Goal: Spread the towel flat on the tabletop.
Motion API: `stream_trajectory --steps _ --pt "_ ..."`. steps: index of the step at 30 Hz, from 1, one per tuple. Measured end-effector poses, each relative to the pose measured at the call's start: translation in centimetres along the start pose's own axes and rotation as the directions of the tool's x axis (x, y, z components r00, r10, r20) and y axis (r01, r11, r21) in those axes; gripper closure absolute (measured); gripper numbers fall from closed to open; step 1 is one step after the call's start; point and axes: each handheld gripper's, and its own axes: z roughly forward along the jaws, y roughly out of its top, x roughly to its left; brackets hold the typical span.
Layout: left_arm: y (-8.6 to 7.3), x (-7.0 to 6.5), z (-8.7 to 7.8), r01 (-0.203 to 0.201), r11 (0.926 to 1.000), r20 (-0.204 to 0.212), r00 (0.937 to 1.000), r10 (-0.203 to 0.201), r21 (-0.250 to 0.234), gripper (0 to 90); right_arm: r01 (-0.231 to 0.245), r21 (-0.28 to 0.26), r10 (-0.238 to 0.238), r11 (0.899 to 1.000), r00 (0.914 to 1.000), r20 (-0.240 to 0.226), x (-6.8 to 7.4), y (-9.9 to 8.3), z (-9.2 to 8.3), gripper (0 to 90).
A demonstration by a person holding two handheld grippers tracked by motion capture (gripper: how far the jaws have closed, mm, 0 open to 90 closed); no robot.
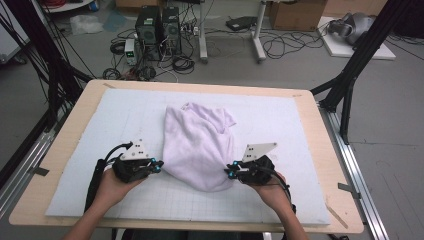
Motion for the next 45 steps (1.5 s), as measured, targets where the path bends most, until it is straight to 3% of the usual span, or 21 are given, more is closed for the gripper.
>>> stream_trajectory --steps 4,7,8,11,14,15,17,20,21,23,27,28,29,30,31,32,34,39,41,45 --pt "-0.7 -1.4 -2.0 -0.026 0.9996 -0.007 0.9996 0.026 -0.009 89.8 -0.006 -0.013 0.005 1.000 0.9993 -0.037 2.2 -1.0 -0.3 80.8" --pt "-1.6 -2.0 -3.5 -0.032 0.9994 -0.011 0.9994 0.032 -0.012 89.8 -0.014 -0.016 0.013 1.000 0.9980 -0.062 3.1 -1.3 -0.3 80.8" --pt "-1.9 -2.1 -3.7 -0.029 0.9995 -0.009 0.9996 0.029 -0.014 89.8 0.011 -0.001 -0.011 1.000 0.9976 -0.069 3.7 -1.3 -0.2 80.3" --pt "-1.9 -1.9 -3.5 -0.032 0.9993 0.001 0.9995 0.032 -0.018 89.6 0.026 -0.002 -0.026 1.000 0.9971 -0.071 3.7 -1.3 -0.1 77.2" --pt "-1.3 -1.2 -2.3 -0.019 0.9994 0.020 0.9996 0.019 -0.028 70.3 0.012 -0.026 -0.013 1.000 0.9989 -0.045 2.9 -1.1 -0.5 69.3" --pt "-0.8 -0.9 -1.6 -0.015 0.9994 0.027 0.9995 0.016 -0.031 66.5 0.011 -0.030 -0.011 1.000 0.9999 0.000 1.8 -0.9 -0.8 62.2" --pt "0.0 -0.1 -0.2 -0.008 0.9994 0.027 0.9996 0.009 -0.033 62.5 0.008 -0.030 -0.007 1.000 0.9998 0.020 1.4 -0.9 -0.9 60.8" --pt "1.4 0.8 1.9 0.000 0.9996 0.018 0.9998 0.000 -0.028 46.4 -0.010 -0.035 0.013 0.999 0.9959 0.089 -1.1 -0.8 -0.5 55.6" --pt "1.9 1.1 2.6 0.008 0.9995 0.016 0.9998 -0.008 -0.029 46.4 -0.010 -0.035 0.013 0.999 0.9959 0.089 -1.1 -0.8 -0.5 54.4" --pt "2.5 2.3 4.9 0.046 0.9989 0.021 0.9987 -0.046 -0.013 40.2 -0.043 -0.017 0.045 0.999 0.9944 0.096 -2.9 -1.2 0.5 51.4" --pt "1.8 2.8 7.0 0.051 0.9970 0.026 0.9983 -0.052 0.059 45.9 -0.067 0.020 0.065 0.998 0.9951 0.074 -3.8 -1.6 1.9 49.9" --pt "1.6 2.9 7.6 0.047 0.9954 0.038 0.9980 -0.050 0.084 53.2 -0.063 0.041 0.061 0.997 0.9961 0.064 -3.9 -1.6 2.5 50.6" --pt "1.5 2.8 7.8 0.024 0.9962 0.030 0.9992 -0.026 0.084 69.4 -0.058 0.084 0.054 0.995 0.9974 0.047 -3.9 -1.8 3.6 58.7" --pt "1.6 2.6 7.6 0.009 0.9968 0.026 0.9996 -0.012 0.080 69.4 -0.058 0.084 0.054 0.995 0.9974 0.047 -3.9 -1.8 3.6 58.7" --pt "1.7 2.6 7.3 0.010 0.9972 0.029 0.9995 -0.012 0.075 79.4 -0.045 0.095 0.040 0.994 0.9980 0.048 -3.9 -1.9 4.0 63.7" --pt "1.7 2.6 7.0 0.016 0.9965 0.034 0.9992 -0.019 0.082 82.2 -0.048 0.085 0.044 0.995 0.9982 0.040 -3.7 -1.8 4.0 75.3" --pt "1.6 2.4 6.3 0.024 0.9954 0.043 0.9987 -0.028 0.093 83.8 -0.030 0.098 0.029 0.995 0.9995 0.008 -3.5 -1.6 4.0 87.5" --pt "0.8 1.2 3.5 0.025 0.9971 0.047 0.9985 -0.028 0.071 83.8 -0.021 0.076 0.021 0.997 0.9997 -0.011 -2.6 -1.3 2.7 88.4" --pt "0.3 0.6 2.4 0.008 0.9973 0.042 0.9990 -0.011 0.074 83.8 0.001 0.058 0.000 0.998 0.9999 -0.016 -1.5 -1.3 1.4 88.5" --pt "-0.8 -0.9 0.5 -0.002 0.9977 0.047 0.9989 -0.002 0.068 83.8 -0.006 0.015 0.006 1.000 0.9994 -0.033 0.1 -1.8 -0.4 88.5"
